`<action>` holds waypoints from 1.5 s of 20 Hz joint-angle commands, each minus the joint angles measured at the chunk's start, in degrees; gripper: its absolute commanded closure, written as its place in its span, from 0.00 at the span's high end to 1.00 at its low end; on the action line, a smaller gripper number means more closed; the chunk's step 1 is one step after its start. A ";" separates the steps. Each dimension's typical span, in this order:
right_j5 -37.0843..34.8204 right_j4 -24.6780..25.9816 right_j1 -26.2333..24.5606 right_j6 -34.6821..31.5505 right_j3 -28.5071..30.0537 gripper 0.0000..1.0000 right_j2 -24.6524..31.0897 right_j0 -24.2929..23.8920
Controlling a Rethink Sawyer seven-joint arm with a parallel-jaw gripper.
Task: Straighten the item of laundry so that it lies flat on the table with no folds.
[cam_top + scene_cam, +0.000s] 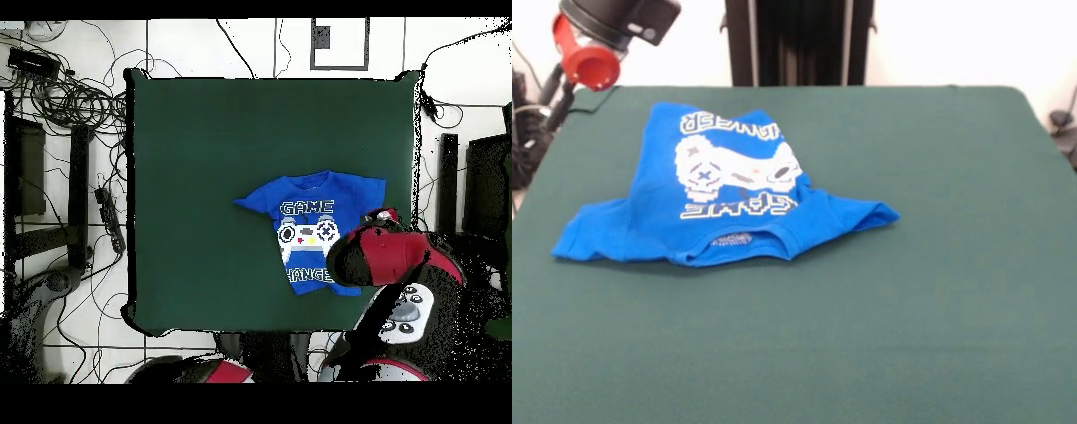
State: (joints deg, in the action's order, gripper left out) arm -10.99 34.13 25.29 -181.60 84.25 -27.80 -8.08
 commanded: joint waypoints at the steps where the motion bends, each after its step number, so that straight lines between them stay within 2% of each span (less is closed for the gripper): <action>1: -8.00 -6.66 -1.59 -1.06 4.45 1.00 8.89 3.80; 5: -9.43 -8.49 -3.38 -2.88 3.18 1.00 6.33 6.43; 10: -12.31 -11.19 -8.71 -8.83 0.25 1.00 -0.36 13.17; 12: -11.89 -12.65 -9.68 -10.21 0.53 1.00 -1.40 14.57; 22: -10.17 -20.24 -14.49 -12.61 -0.43 1.00 -4.57 21.14; 30: -9.40 -25.17 -17.02 -10.76 -0.41 1.00 -7.24 23.06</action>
State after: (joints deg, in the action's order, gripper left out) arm -16.37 14.94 12.55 -181.60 83.84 -36.92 13.07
